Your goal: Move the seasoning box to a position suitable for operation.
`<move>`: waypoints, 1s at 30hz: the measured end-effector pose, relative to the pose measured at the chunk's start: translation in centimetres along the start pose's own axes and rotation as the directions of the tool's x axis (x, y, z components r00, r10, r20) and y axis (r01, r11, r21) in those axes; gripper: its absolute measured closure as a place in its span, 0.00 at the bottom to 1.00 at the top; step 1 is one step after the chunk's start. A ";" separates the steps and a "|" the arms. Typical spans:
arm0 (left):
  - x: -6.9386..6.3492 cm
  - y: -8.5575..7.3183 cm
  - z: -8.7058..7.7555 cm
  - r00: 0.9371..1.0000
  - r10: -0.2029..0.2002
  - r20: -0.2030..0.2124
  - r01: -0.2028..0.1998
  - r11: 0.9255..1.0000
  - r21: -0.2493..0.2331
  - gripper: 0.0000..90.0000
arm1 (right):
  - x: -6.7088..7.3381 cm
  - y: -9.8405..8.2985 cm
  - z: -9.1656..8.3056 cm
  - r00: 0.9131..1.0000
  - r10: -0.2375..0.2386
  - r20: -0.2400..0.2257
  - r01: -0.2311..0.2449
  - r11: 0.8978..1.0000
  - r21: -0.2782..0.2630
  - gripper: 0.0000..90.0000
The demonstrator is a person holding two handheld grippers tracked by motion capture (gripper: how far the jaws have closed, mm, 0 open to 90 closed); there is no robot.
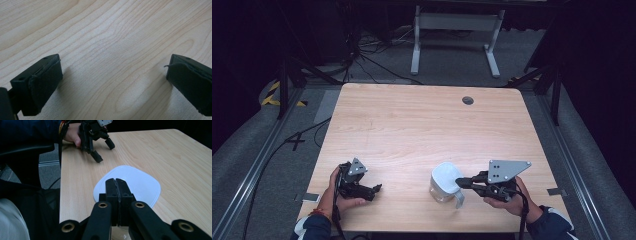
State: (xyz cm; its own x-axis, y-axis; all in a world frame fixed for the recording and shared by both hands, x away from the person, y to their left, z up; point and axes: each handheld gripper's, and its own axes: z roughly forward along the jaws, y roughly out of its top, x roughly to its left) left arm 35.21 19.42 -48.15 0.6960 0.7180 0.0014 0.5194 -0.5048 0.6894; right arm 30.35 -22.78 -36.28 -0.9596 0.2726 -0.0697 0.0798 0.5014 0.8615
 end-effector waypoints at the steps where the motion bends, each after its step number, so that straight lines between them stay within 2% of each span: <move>1: 0.0 0.0 0.0 1.000 0.003 -0.001 -0.003 1.000 -0.002 0.01 | 0.0 -0.1 0.1 1.000 -0.004 0.000 0.004 1.000 0.001 1.00; 6: -0.1 0.0 0.0 1.000 -0.015 0.005 0.015 1.000 -0.002 0.01 | 0.2 -0.5 0.8 1.000 -0.018 -0.003 0.018 0.999 0.042 1.00; 7: -0.2 0.0 -0.2 1.000 -0.013 0.010 0.013 1.000 0.006 0.02 | 0.1 -0.6 0.8 1.000 -0.007 -0.009 0.008 0.999 0.033 1.00; 10: -0.8 0.3 -0.2 1.000 -0.016 0.009 0.016 1.000 -0.010 0.15 | 0.0 -0.7 0.6 1.000 -0.007 -0.006 0.007 0.999 0.038 1.00; 12: -1.7 1.3 -0.1 1.000 0.013 0.016 -0.013 1.000 -0.016 0.29 | 0.1 -0.8 0.4 1.000 -0.002 -0.010 0.002 0.999 0.032 1.00; 13: -2.1 1.6 -0.1 1.000 0.023 0.014 -0.022 0.999 -0.025 0.30 | 0.1 -0.9 0.4 1.000 -0.004 -0.005 0.004 0.999 0.033 1.00; 14: -2.6 2.1 -0.3 0.999 0.033 0.023 -0.032 0.998 -0.056 0.33 | 0.2 -0.9 0.4 1.000 -0.004 -0.005 0.004 0.999 0.031 1.00; 15: -2.6 2.1 -0.3 0.999 0.033 0.023 -0.032 0.998 -0.056 0.36 | 0.2 -0.9 0.4 1.000 -0.004 -0.005 0.004 0.999 0.031 1.00; 16: -3.6 3.4 -0.6 0.998 0.054 0.021 -0.051 0.993 -0.104 0.39 | 0.3 -0.9 0.4 1.000 -0.013 -0.011 0.013 0.999 0.032 1.00; 17: -4.0 4.0 -0.8 0.998 0.057 0.025 -0.054 0.991 -0.118 0.43 | 0.4 -0.9 0.4 1.000 -0.021 -0.012 0.022 0.999 0.032 1.00; 18: -4.8 4.8 -1.0 0.996 0.081 0.047 -0.073 0.985 -0.154 0.47 | 0.5 -0.9 0.3 1.000 -0.027 -0.014 0.027 0.999 0.034 1.00; 22: -7.4 7.7 -1.3 0.987 0.142 0.070 -0.123 0.967 -0.222 0.49 | 0.6 -1.0 0.2 0.999 -0.032 -0.017 0.032 0.999 0.041 1.00; 24: -8.6 8.9 -1.3 0.982 0.163 0.091 -0.136 0.959 -0.250 0.49 | 0.7 -1.1 0.2 0.999 -0.035 -0.014 0.035 0.999 0.042 1.00; 26: -9.6 9.9 -1.3 0.977 0.191 0.093 -0.161 0.950 -0.267 0.51 | 0.7 -1.1 0.2 0.999 -0.035 -0.017 0.035 0.998 0.045 1.00; 27: -9.6 9.9 -1.3 0.977 0.191 0.093 -0.161 0.950 -0.267 0.53 | 0.7 -1.1 0.2 0.999 -0.035 -0.017 0.035 0.998 0.045 1.00; 28: -10.0 10.6 -1.2 0.973 0.208 0.098 -0.176 0.948 -0.265 0.53 | 0.7 -1.2 0.2 0.999 -0.033 -0.017 0.034 0.998 0.044 1.00; 29: -10.3 10.9 -1.2 0.972 0.211 0.099 -0.177 0.945 -0.277 0.53 | 0.7 -1.2 0.1 0.999 -0.030 -0.017 0.031 0.999 0.043 1.00; 30: -10.4 11.1 -1.2 0.971 0.212 0.109 -0.175 0.945 -0.276 0.56 | 0.7 -1.2 0.1 0.999 -0.033 -0.016 0.033 0.998 0.045 1.00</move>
State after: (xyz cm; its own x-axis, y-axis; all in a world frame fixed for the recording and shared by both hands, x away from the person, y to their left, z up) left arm 33.11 6.90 -39.64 0.8401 0.5381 0.0682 0.2320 -0.4702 0.8515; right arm 29.62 -23.10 -37.42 -0.9659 0.2429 -0.0899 0.0596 0.5463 0.8355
